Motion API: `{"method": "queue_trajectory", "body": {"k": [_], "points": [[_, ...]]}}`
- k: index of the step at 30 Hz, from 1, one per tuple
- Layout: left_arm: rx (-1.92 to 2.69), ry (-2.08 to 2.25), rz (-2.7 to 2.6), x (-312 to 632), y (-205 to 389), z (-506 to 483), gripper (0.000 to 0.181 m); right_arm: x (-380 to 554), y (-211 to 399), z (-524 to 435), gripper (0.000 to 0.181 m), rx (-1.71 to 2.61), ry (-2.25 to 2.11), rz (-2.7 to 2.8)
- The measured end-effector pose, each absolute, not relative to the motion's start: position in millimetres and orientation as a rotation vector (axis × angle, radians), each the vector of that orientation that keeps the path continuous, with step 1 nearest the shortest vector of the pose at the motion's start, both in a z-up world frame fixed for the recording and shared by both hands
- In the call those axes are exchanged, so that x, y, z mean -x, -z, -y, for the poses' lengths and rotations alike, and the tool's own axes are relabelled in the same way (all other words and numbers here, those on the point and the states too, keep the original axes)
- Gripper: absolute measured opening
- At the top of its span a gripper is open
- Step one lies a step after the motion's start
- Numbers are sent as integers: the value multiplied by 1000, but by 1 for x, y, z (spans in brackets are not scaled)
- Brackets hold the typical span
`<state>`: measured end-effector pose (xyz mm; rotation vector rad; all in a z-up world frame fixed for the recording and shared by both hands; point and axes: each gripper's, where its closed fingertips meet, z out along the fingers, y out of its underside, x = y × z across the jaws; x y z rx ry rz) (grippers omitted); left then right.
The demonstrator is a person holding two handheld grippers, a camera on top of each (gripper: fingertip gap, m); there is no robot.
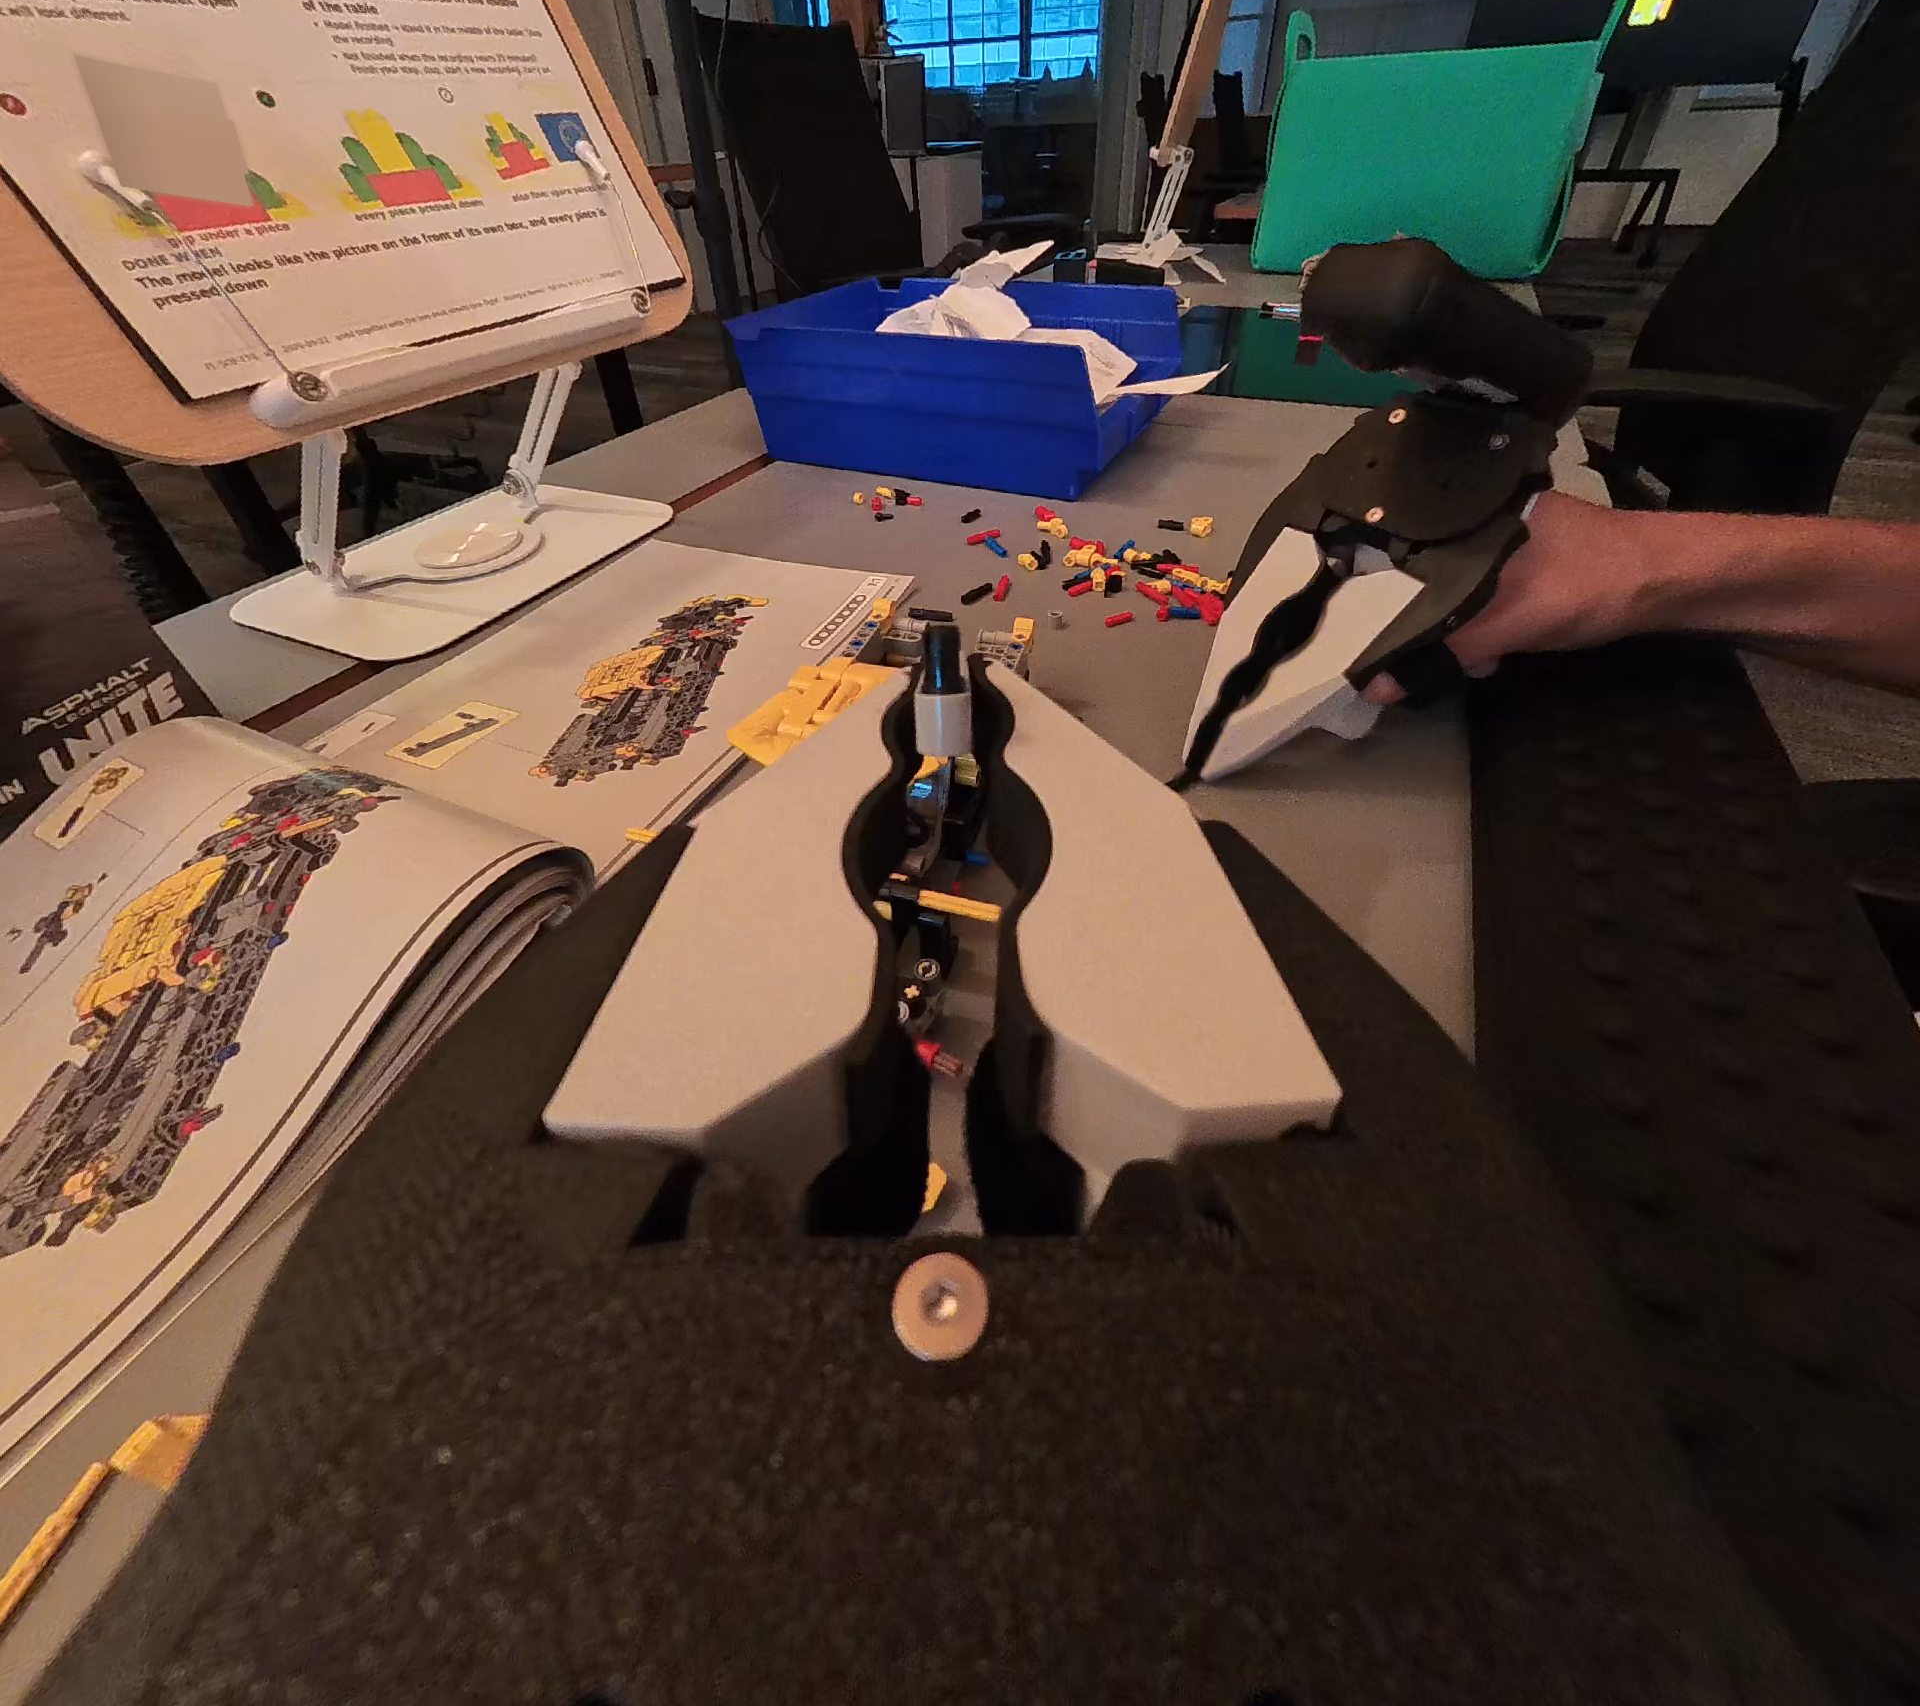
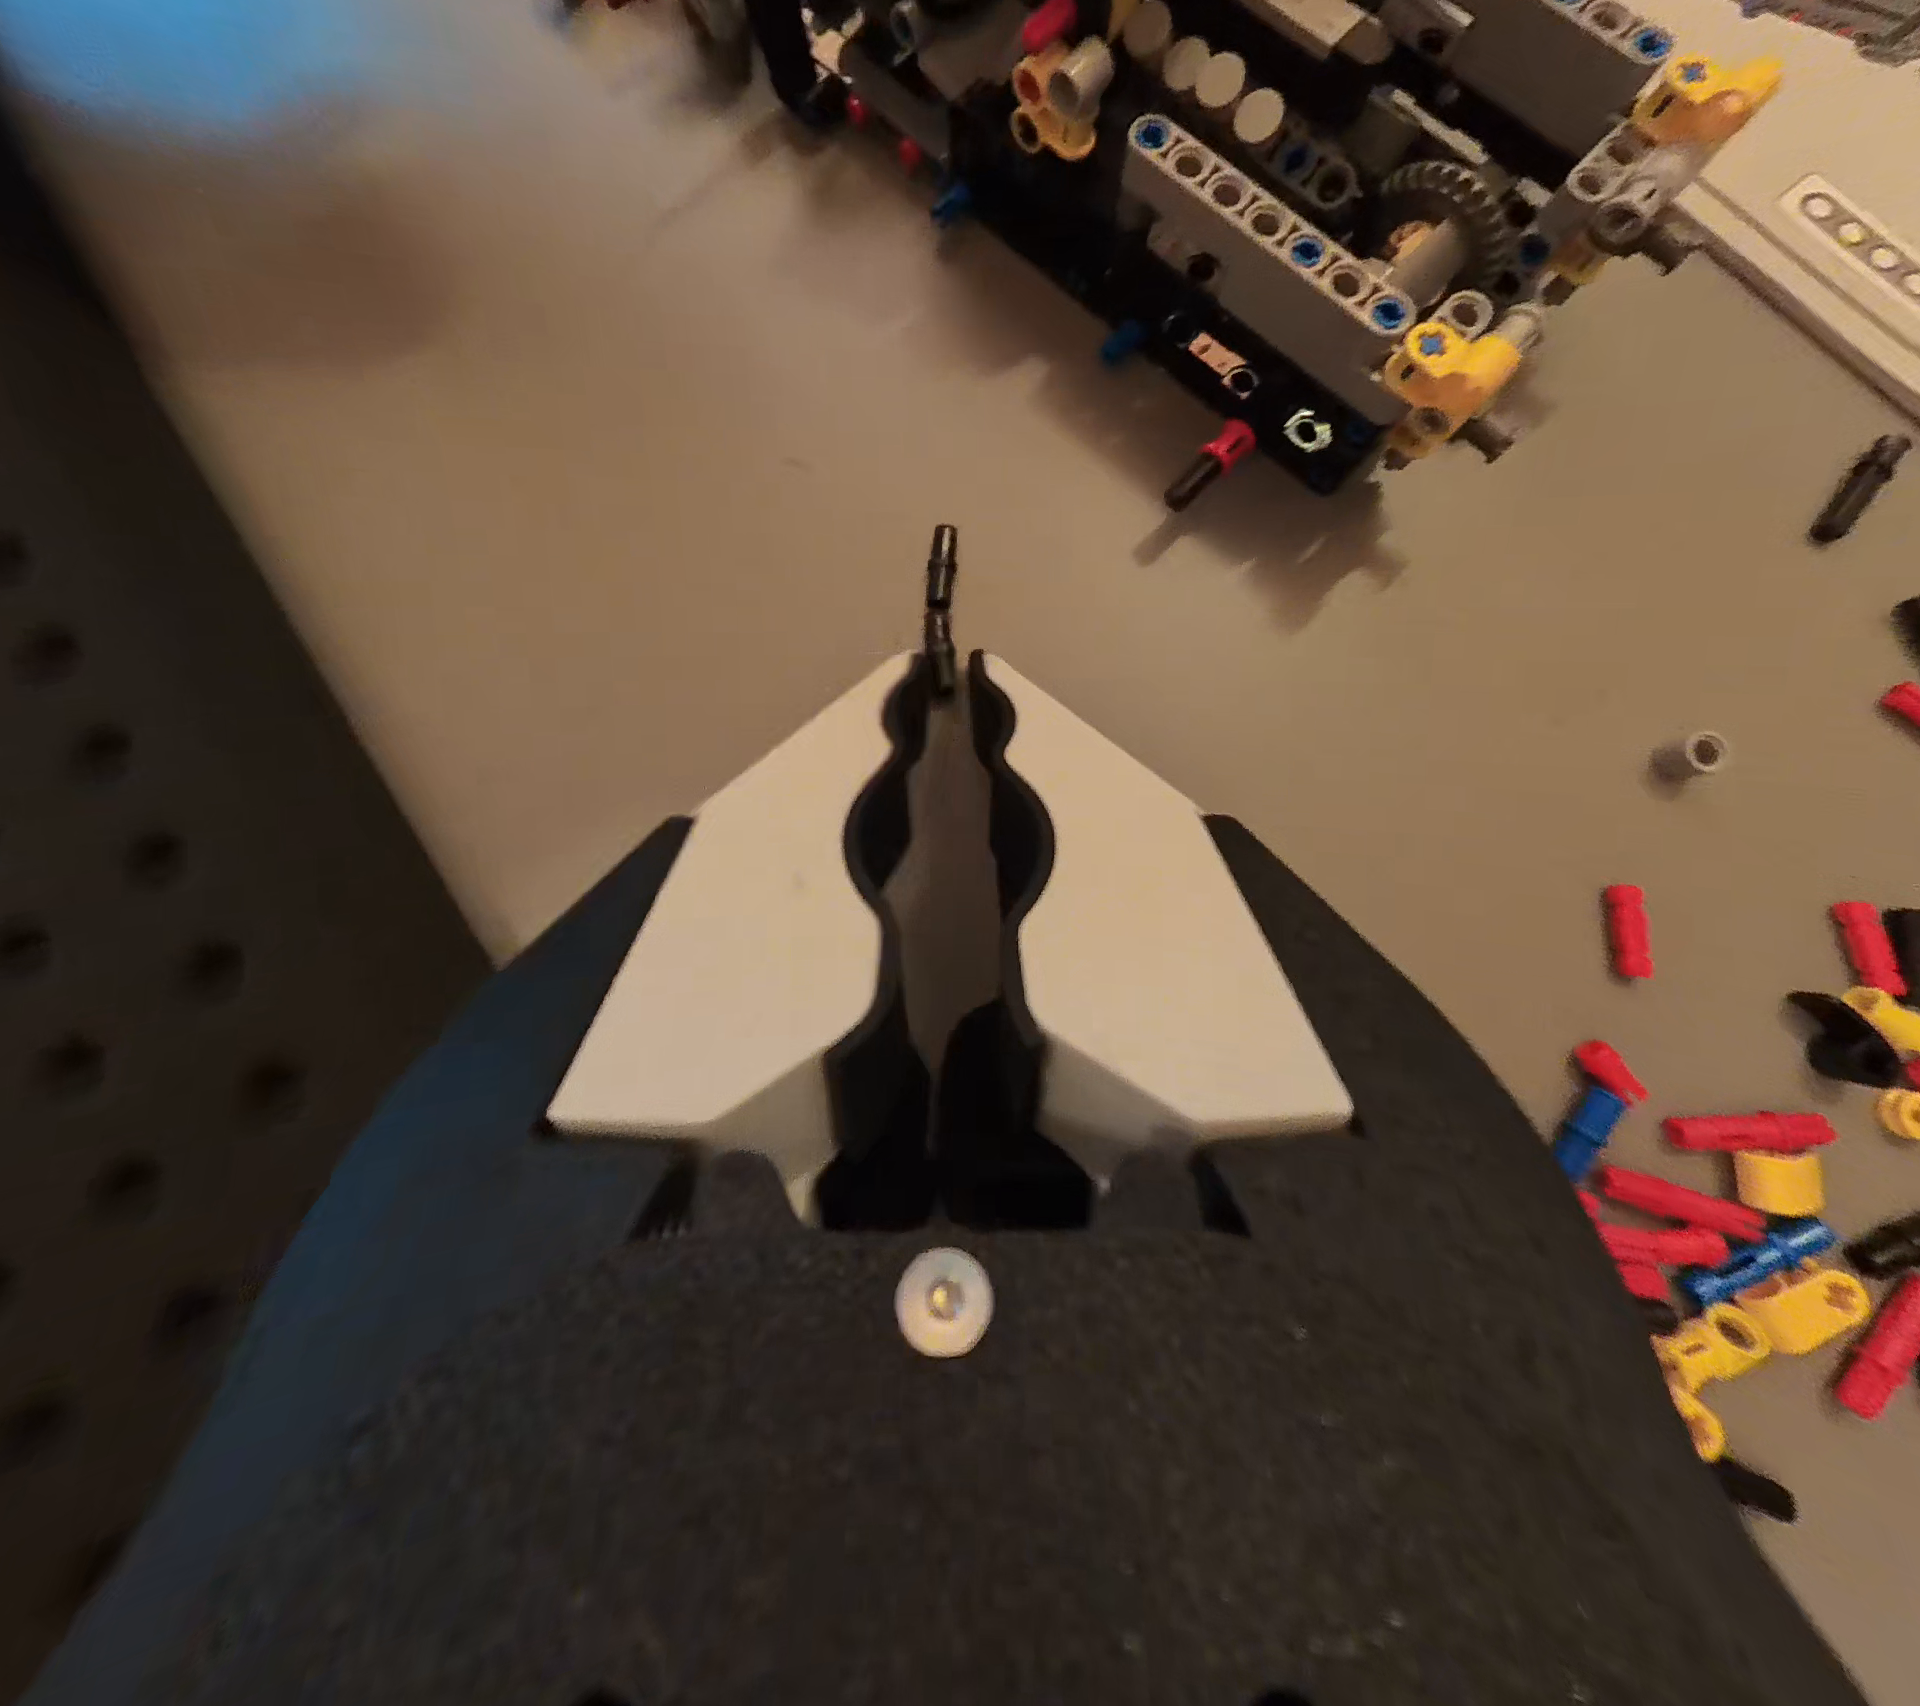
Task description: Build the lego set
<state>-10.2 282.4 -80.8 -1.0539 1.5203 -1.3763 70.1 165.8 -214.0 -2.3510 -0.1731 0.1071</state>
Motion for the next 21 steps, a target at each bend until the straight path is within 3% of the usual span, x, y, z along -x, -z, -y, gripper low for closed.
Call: {"method": "queue_trajectory", "body": {"k": [6,13,21], "points": [[1050,1381,-1522,11,80,-282,7,-101,181,-139,4,2513,-33,199],[1042,1406,-1537,12,79,-275,8,-197,174,27,4,3510,22,-219],[1058,1419,-1529,12,79,-277,8,-220,193,96,4,3754,-107,-610]]}}
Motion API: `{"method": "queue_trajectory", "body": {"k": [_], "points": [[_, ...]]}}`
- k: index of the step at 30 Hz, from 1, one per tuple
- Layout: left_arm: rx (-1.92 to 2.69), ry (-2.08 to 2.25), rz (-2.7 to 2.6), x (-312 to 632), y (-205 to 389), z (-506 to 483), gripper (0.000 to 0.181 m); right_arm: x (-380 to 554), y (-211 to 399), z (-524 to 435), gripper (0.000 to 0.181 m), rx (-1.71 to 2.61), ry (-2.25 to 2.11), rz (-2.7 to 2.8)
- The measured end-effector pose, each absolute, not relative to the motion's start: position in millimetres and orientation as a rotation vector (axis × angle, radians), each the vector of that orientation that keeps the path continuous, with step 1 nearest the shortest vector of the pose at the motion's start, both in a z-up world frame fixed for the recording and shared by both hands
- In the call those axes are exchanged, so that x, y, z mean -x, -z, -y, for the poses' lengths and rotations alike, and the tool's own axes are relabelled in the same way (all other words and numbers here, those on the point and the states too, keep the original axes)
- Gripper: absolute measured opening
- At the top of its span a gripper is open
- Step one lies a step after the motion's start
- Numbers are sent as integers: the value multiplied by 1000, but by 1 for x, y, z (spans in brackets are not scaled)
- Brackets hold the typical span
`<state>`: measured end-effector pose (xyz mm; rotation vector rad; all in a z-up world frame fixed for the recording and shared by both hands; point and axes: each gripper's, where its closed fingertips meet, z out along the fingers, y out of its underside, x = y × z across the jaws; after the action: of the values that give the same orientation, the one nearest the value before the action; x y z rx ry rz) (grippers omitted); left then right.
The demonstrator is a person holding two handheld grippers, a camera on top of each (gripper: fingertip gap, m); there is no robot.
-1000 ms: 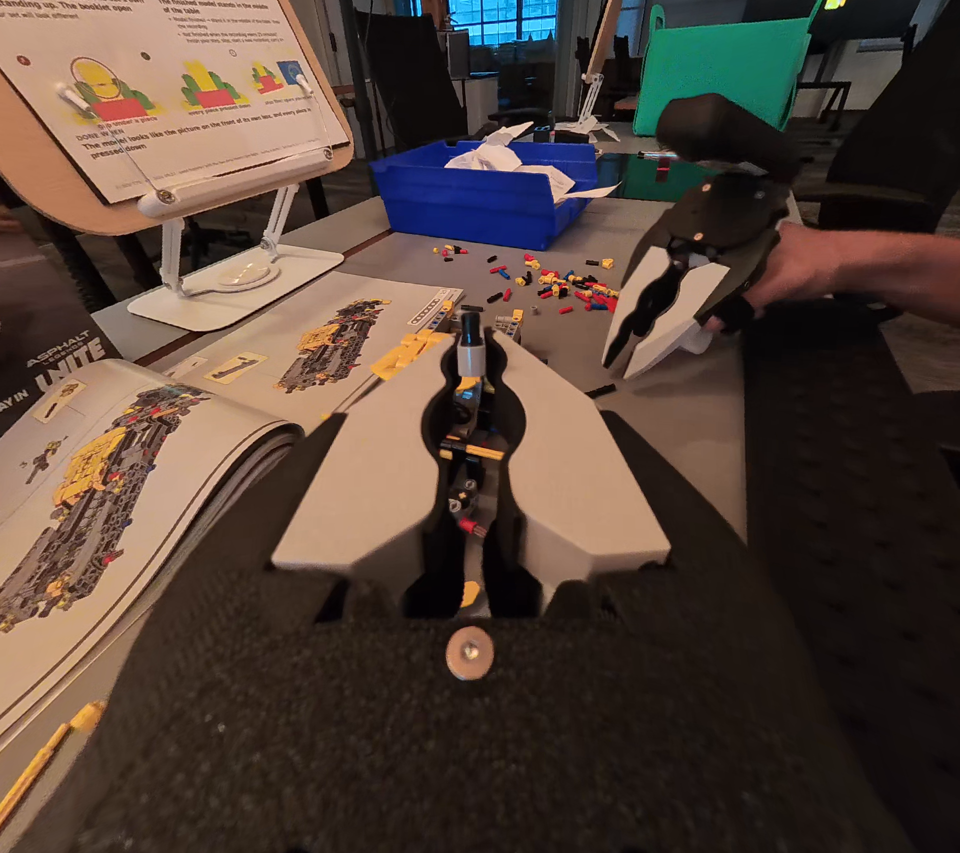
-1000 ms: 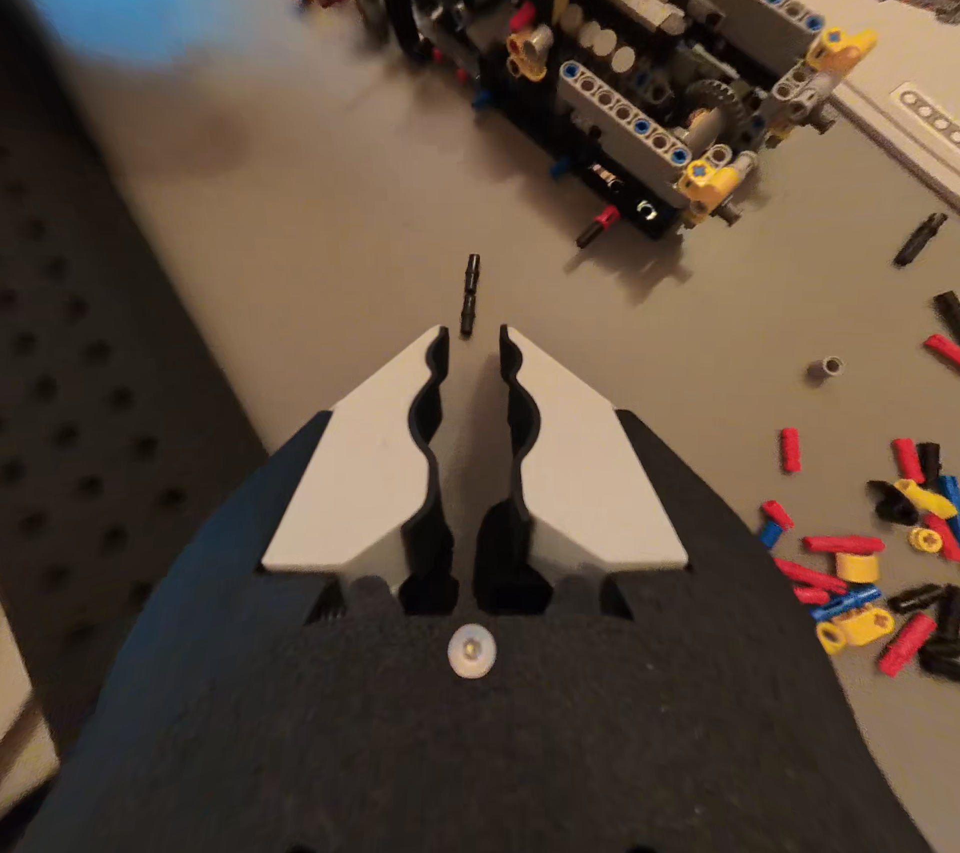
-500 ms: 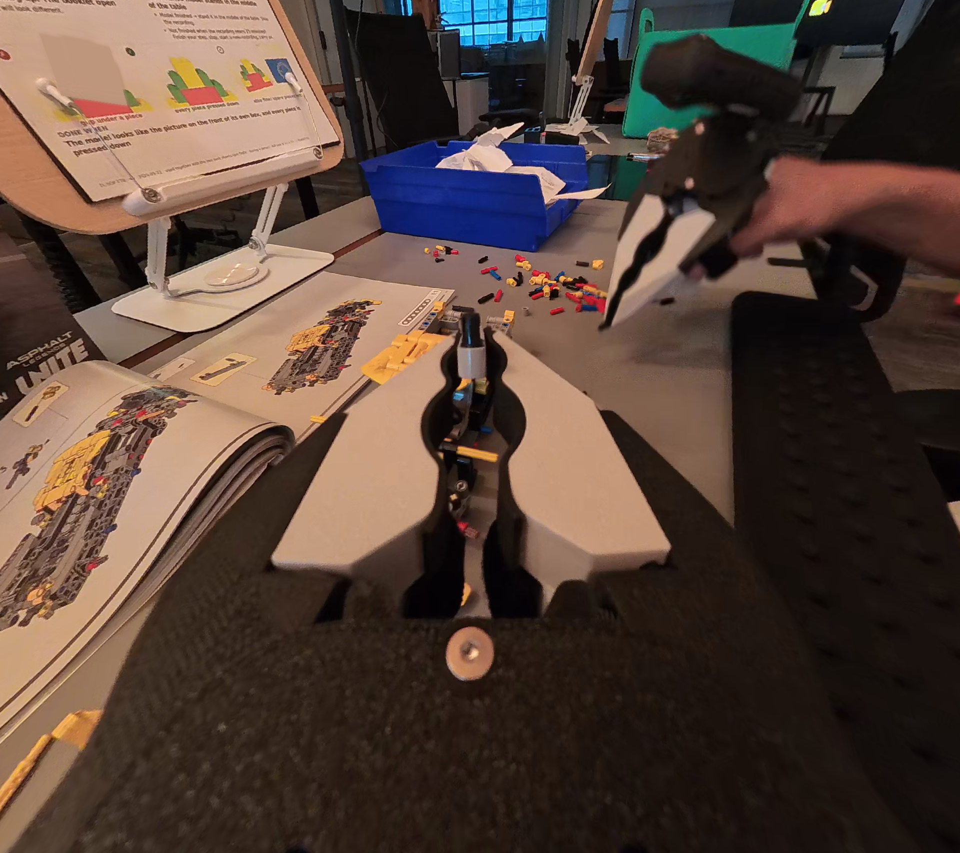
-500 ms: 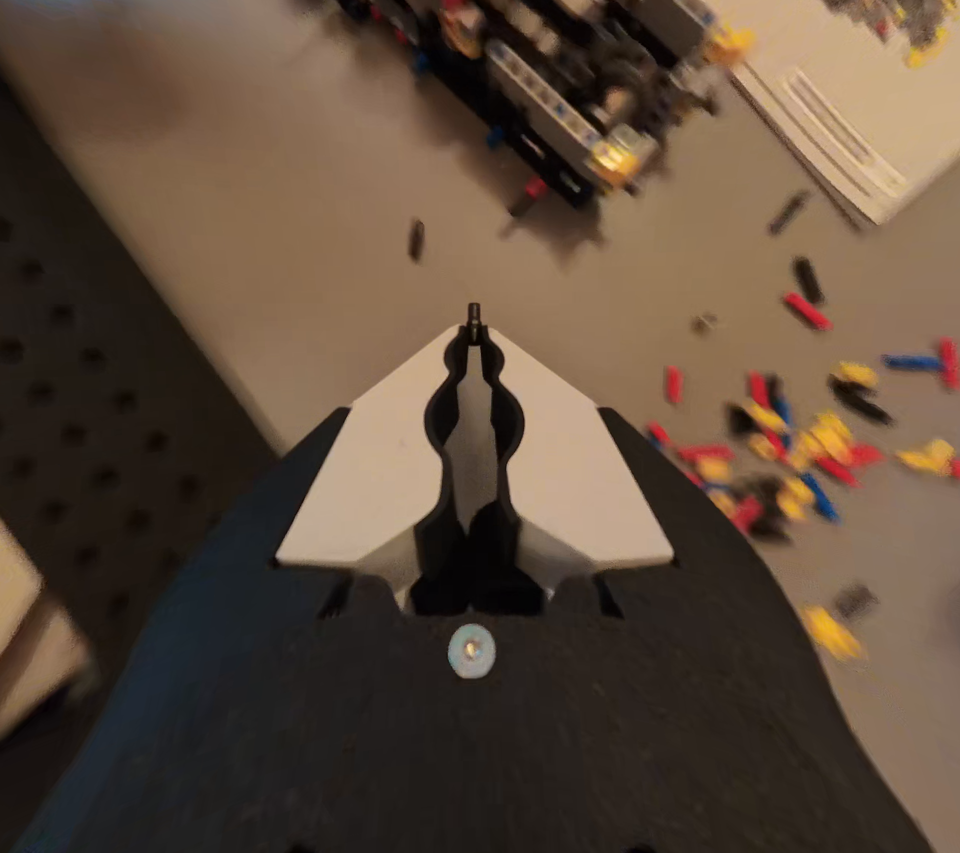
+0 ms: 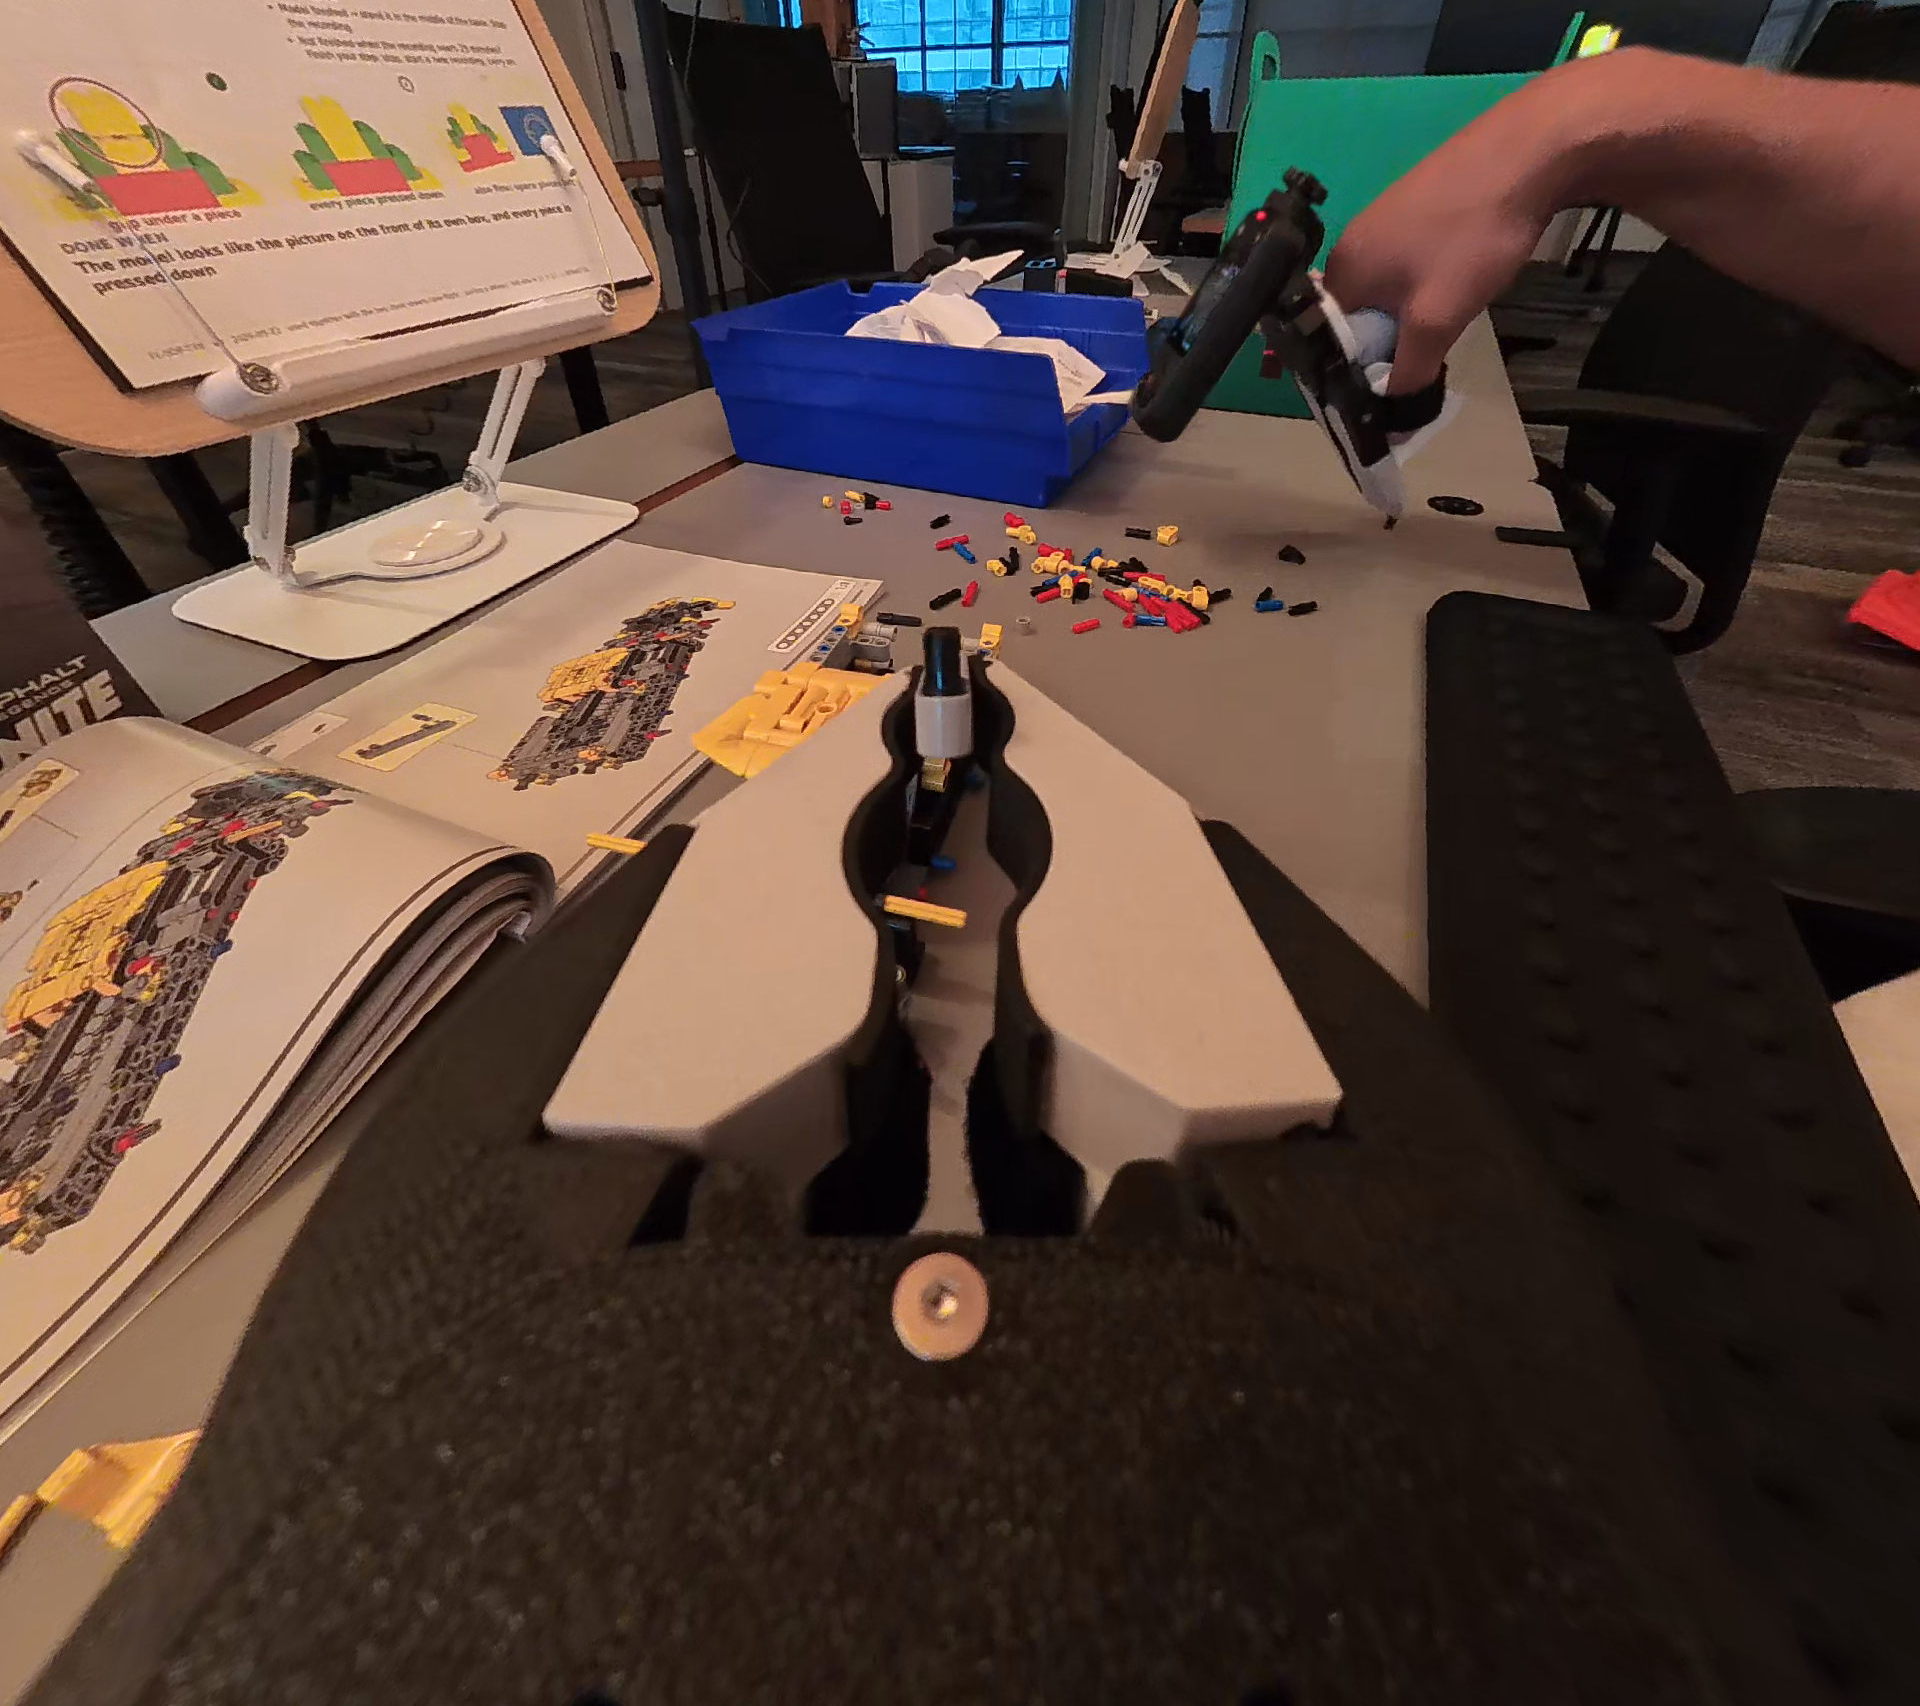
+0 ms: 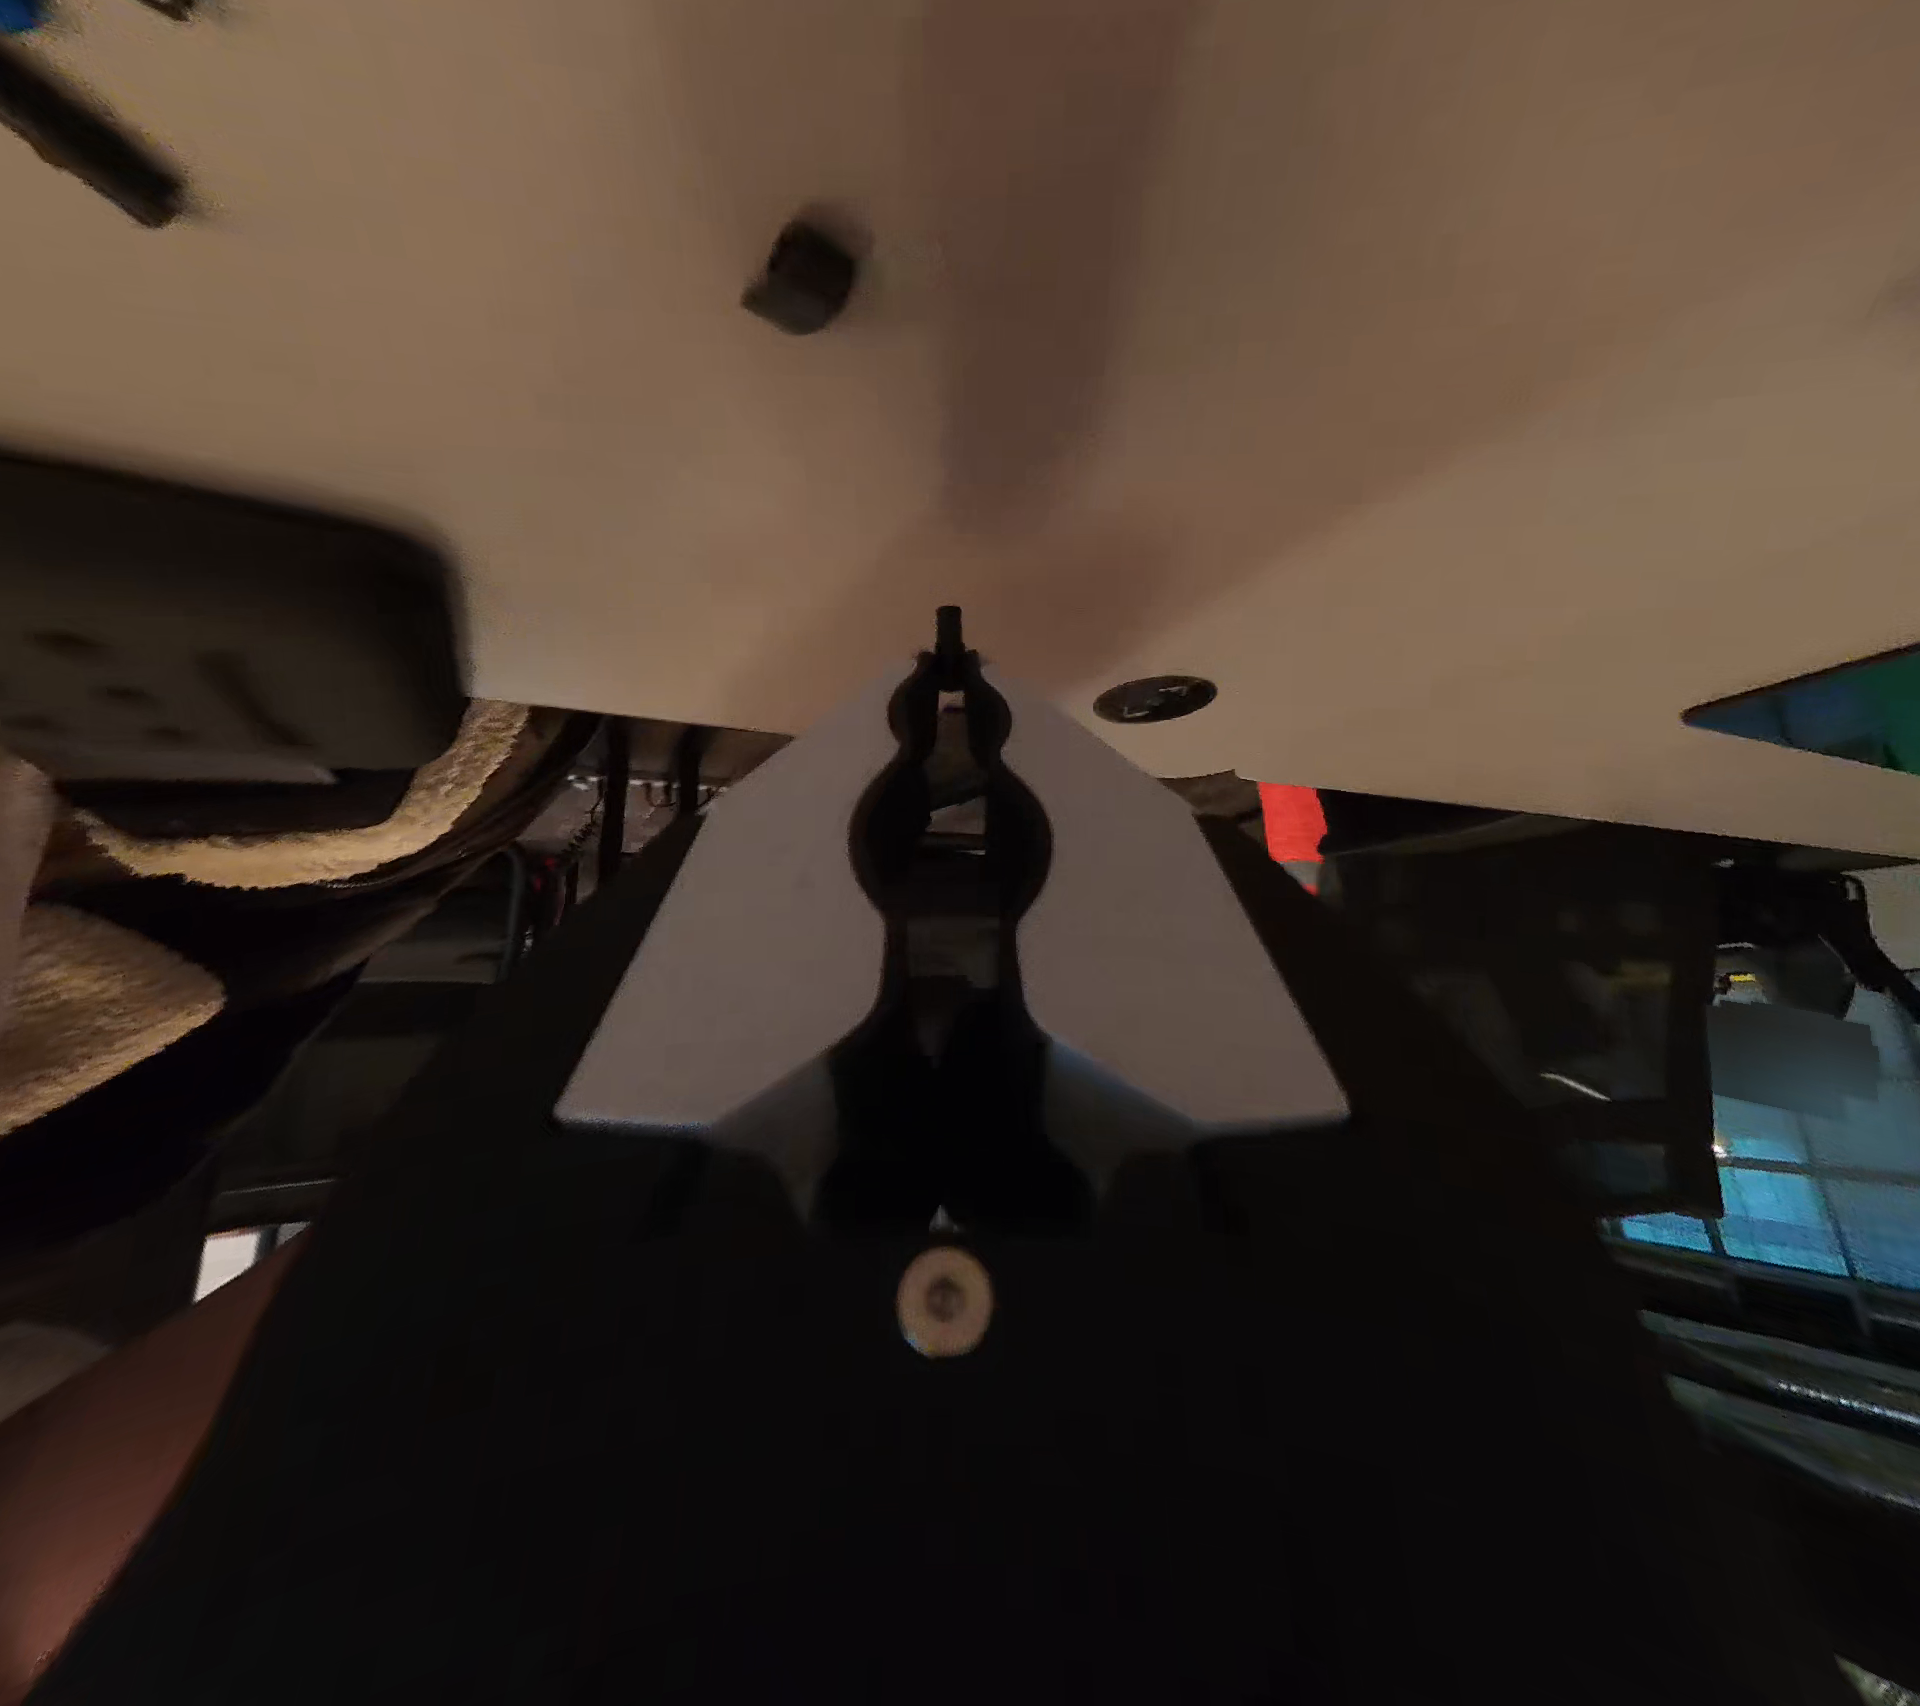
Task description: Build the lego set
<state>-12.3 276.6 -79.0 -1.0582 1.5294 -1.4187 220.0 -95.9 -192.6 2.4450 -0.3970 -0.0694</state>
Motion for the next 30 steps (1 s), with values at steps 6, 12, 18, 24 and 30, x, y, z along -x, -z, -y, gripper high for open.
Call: {"method": "queue_trajectory", "body": {"k": [6,12,18,24,30], "points": [[1069,1411,-1547,11,83,-276,7,-219,199,100,4,-2420,51,383],[1073,1410,-1558,11,85,-275,7,-218,203,105,5,-2381,64,412],[1068,1413,-1564,11,85,-274,7,-220,204,104,6,-2397,50,386],[1068,1426,-1568,11,85,-273,7,-222,200,106,17,-2416,31,396],[1071,1428,-1571,11,86,-272,7,-233,186,105,23,-2755,-9,399]]}}
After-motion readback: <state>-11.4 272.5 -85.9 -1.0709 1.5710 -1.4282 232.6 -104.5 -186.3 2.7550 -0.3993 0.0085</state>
